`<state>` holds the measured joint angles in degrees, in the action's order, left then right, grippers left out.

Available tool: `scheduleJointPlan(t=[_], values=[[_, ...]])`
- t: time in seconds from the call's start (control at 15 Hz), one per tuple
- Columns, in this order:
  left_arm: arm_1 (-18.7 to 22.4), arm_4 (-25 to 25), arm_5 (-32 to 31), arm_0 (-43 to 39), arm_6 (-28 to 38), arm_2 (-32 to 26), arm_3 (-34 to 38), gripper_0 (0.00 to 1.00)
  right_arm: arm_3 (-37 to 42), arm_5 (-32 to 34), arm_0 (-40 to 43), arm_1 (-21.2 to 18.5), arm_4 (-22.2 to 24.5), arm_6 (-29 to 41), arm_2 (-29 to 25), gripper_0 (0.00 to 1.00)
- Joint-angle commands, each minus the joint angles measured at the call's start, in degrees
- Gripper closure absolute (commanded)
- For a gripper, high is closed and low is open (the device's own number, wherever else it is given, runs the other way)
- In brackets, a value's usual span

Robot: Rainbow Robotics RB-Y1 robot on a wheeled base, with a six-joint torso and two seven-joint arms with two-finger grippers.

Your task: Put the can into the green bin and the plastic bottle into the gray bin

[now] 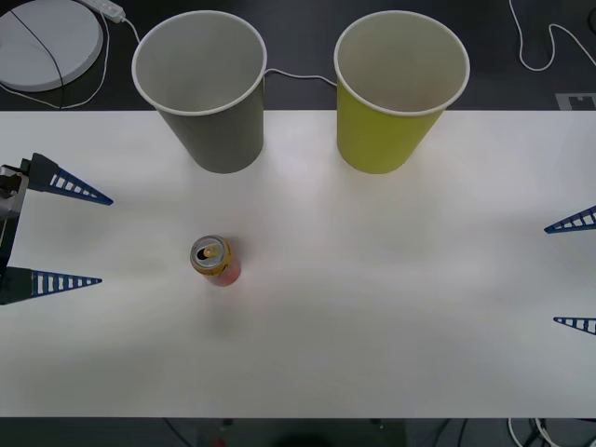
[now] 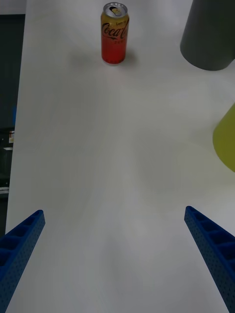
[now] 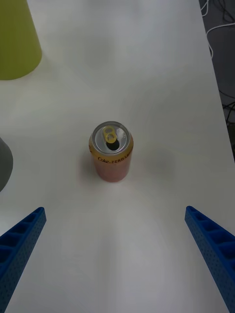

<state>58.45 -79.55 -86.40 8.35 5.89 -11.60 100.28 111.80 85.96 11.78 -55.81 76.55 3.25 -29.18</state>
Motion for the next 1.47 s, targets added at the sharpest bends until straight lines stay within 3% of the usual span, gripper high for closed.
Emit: scheduleJointPlan(t=[0.07,0.73,1.07,1.47], values=[[0.0,0.0,0.0,0.0,0.0,0.0,0.0,0.00,0.0,0.0,0.0,0.0,0.0,0.0,0.0,0.00],[0.6,-0.3,0.7,-2.6,0.3,0.8,-1.1,0.00,0.0,0.0,0.0,0.0,0.0,0.0,0.0,0.00],[0.6,4.9,6.8,-6.2,-0.5,4.5,-2.6,0.00,0.0,0.0,0.0,0.0,0.0,0.0,0.0,0.00],[0.6,12.0,13.9,-6.1,-12.4,11.7,-10.4,0.00,0.0,0.0,0.0,0.0,0.0,0.0,0.0,0.00]])
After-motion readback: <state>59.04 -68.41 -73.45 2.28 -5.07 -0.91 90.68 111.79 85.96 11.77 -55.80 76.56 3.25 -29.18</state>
